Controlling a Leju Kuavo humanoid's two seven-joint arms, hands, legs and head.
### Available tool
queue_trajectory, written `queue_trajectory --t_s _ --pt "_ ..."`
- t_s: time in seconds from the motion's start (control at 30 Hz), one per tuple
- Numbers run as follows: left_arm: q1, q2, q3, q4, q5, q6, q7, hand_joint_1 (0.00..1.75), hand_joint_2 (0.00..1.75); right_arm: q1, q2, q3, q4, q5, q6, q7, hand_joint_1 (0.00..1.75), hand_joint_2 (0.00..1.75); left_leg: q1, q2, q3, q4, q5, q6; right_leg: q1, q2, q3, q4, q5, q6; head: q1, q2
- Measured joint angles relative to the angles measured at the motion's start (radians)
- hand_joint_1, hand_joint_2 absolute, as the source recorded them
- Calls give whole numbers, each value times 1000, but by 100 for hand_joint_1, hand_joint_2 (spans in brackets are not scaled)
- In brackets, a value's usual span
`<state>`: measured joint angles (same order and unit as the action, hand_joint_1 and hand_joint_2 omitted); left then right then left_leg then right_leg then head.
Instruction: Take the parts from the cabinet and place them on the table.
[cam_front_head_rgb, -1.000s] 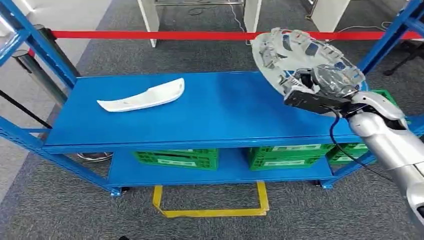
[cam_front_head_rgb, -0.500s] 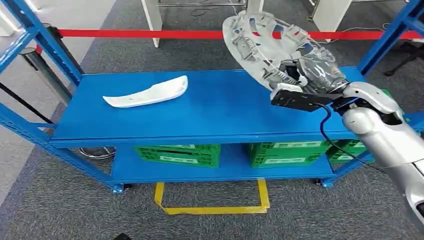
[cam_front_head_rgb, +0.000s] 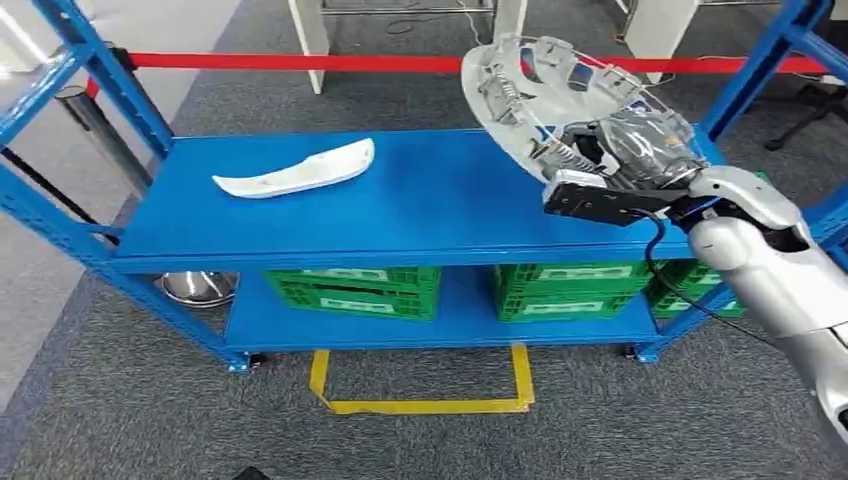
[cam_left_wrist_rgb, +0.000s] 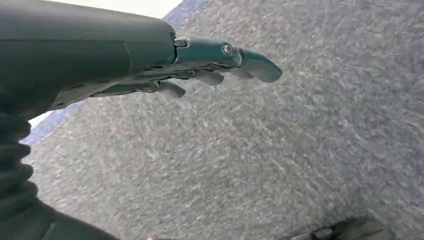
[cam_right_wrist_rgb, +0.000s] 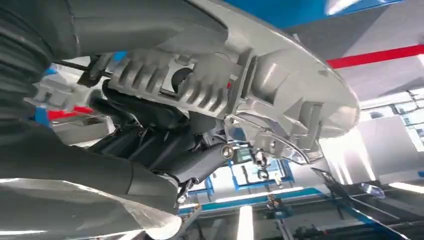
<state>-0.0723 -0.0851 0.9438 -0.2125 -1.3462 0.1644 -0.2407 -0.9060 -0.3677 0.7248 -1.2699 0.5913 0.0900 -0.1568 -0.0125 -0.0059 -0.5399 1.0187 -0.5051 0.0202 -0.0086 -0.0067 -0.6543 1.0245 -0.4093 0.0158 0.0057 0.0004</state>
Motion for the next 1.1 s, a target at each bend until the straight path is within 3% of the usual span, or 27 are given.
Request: queue_trajectory --t_s 0.07,0.1,0.17,0.23,0.27,0.3,0.33,0.37,0.4,0.43,0.47,0.57,0.6,0.63,0.67,0.73,0.97,1.1 --pt "5 2 2 0 0 0 2 0 175 1 0 2 0 -1 0 0 175 175 -3 1 -11 -11 22 12 -2 0 -6 -8 20 13 -2 0" --pt "2 -1 3 0 1 -3 2 0 175 2 -2 1 0 -2 -1 0 175 175 5 7 -15 -24 41 16 -5 3 -15 -3 4 15 -2 0" --pt "0 1 4 0 1 -7 5 0 175 2 -8 -2 0 -3 -2 0 175 175 6 7 -38 -26 61 29 -4 5 -52 70 -95 19 6 0" --pt "1 0 5 0 2 -9 6 0 175 5 -11 -2 0 -4 -2 0 175 175 6 7 -67 -25 82 29 -5 5 -88 232 -196 26 5 0" --pt "1 -1 5 0 2 -10 6 0 175 8 -11 -2 0 -5 -2 0 175 175 6 7 -81 -24 93 27 -5 5 -94 285 -209 29 7 0" --pt "1 -1 5 0 2 -10 6 0 175 11 -12 -2 1 -5 -2 0 175 175 6 8 -94 -24 103 26 -5 5 -83 298 -193 32 6 0" --pt "1 -2 5 0 1 -10 6 0 175 14 -14 -2 1 -5 -2 0 175 175 8 8 -107 -23 113 24 -7 5 -51 272 -157 33 7 0" --pt "1 -2 6 0 1 -10 6 0 175 15 -14 -2 1 -5 -2 0 175 175 11 8 -124 -20 123 19 -9 5 5 204 -115 36 7 0" --pt "1 -2 5 0 1 -10 6 0 175 14 -14 -3 1 -5 -2 0 175 175 13 8 -136 -15 132 13 -12 4 70 115 -97 40 6 0" --pt "0 -1 6 0 1 -10 6 0 175 14 -14 -4 1 -5 -2 0 175 175 10 8 -147 -6 137 6 -14 3 125 30 -127 44 7 0" --pt "0 -1 6 0 1 -9 6 0 175 14 -14 -4 0 -5 -3 0 175 175 8 7 -156 2 143 1 -7 9 168 -29 -149 36 6 0" --pt "3 0 6 0 0 -7 6 0 175 19 -14 -8 2 -7 -3 -2 175 175 9 5 -164 -4 175 -13 -4 8 142 -10 -136 17 6 0" --pt "4 2 6 0 0 -6 6 0 175 19 -14 -7 3 -7 -3 -2 175 175 10 4 -173 -3 176 -18 -12 4 120 -14 -123 3 7 0" --pt "4 1 6 0 0 -6 6 0 175 18 -14 -7 3 -7 -3 -3 175 175 12 4 -181 17 133 -26 -11 3 123 -11 -111 -4 5 0" --pt "4 0 6 0 0 -6 7 0 175 16 -14 -8 3 -7 -3 -3 175 175 13 4 -197 74 65 -30 -10 2 109 -11 -102 -13 2 0" --pt "4 0 6 0 0 -6 7 0 175 16 -15 -11 3 -7 -3 -3 175 175 16 4 -221 205 -32 -36 -7 2 86 -10 -83 -18 3 0" --pt "4 0 6 0 0 -6 7 0 175 16 -15 -11 3 -7 -3 -3 175 175 16 4 -221 205 -32 -36 -7 2 86 -10 -83 -18 3 0" --pt "4 0 6 0 -1 -6 7 0 175 16 -15 -13 3 -7 -3 -3 175 175 16 4 -225 252 -55 -36 -6 2 77 -10 -75 -19 2 0"
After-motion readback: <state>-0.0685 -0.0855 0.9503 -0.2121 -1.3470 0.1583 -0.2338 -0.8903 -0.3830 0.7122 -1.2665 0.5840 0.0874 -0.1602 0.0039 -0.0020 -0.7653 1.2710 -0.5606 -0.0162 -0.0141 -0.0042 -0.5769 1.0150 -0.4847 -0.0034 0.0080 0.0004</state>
